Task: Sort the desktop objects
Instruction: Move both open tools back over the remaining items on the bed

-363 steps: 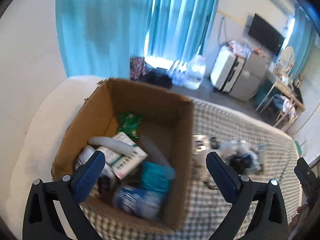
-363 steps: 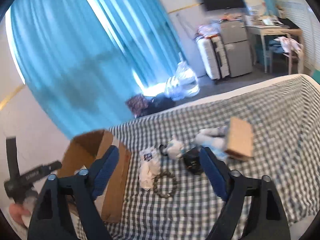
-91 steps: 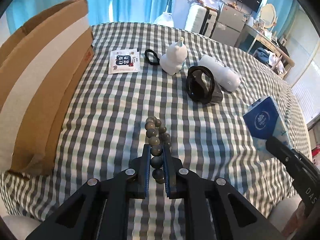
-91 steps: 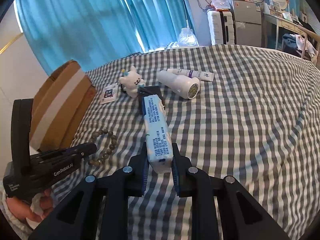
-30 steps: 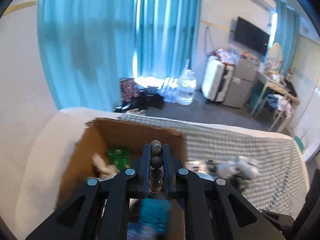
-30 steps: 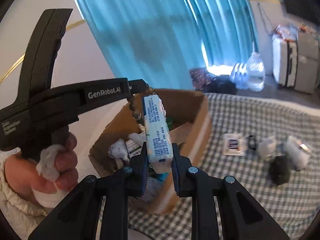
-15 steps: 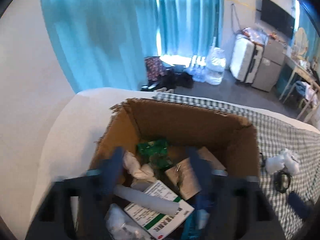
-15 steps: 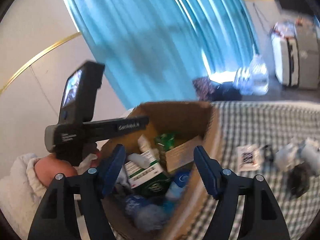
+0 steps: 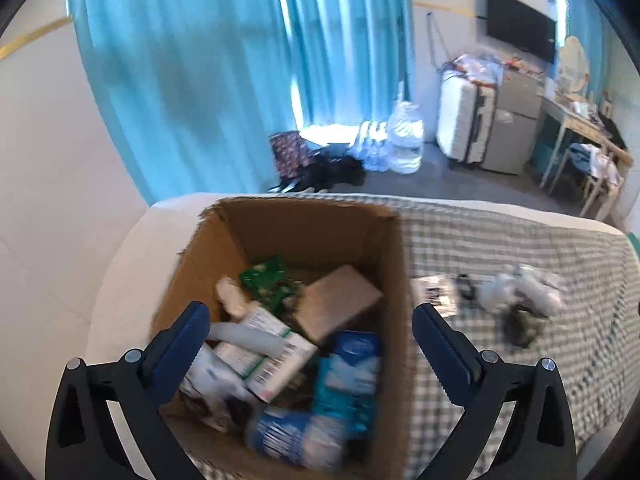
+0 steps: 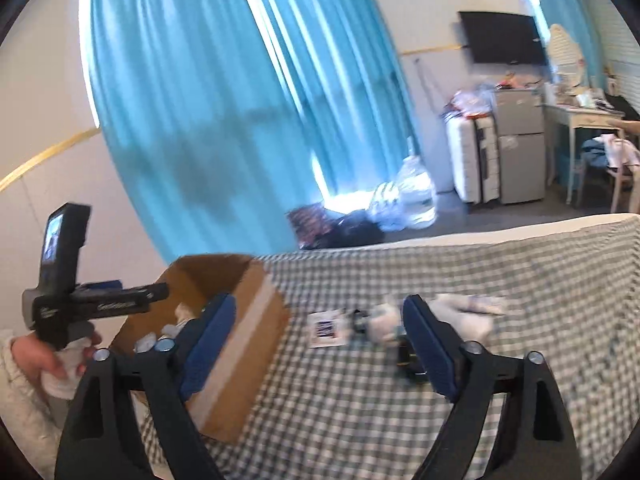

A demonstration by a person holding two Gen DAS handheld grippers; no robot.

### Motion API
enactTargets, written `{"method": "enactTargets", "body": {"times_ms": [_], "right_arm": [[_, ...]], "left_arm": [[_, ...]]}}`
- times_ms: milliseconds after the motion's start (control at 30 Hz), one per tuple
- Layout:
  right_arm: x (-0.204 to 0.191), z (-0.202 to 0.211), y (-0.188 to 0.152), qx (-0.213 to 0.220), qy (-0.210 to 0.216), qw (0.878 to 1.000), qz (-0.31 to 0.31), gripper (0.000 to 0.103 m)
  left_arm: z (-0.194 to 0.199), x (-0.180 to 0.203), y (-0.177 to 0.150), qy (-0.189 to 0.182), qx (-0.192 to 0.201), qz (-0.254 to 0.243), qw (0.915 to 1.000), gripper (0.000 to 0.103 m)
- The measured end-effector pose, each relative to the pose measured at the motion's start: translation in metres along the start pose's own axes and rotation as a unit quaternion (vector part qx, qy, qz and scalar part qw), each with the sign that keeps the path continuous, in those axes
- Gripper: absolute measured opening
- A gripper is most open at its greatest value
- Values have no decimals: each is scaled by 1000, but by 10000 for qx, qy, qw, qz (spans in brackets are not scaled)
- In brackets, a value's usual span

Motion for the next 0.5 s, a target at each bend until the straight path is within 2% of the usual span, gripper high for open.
{"method": "enactTargets", "body": {"times_ms": [100, 267, 400, 500], "right_arm": [[19, 31, 4, 129, -166, 9998, 12, 90], [41, 69, -1, 280, -325, 9990, 109, 94], [57, 84, -16, 248, -440, 9987, 100, 94], [74, 90, -28, 158, -613, 9980, 75, 95]], "left_arm": [[26, 32, -6, -240, 177, -58, 9995, 103], [52, 87, -24, -386, 415, -85, 9984, 103], [55, 130, -50, -471, 307, -27, 9984, 103], [42, 164, -74, -653, -32, -92, 9978, 103]]}}
Point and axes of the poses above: each gripper's, at about its wrist camera, not at the fingertips, and z roughly against the way its jaws point, x to its right, y to its top, the point moved 1 cm from there along -z, roughly the way its jaws point, and after that the axes turned 3 degrees about y, right-handed, at the moved point
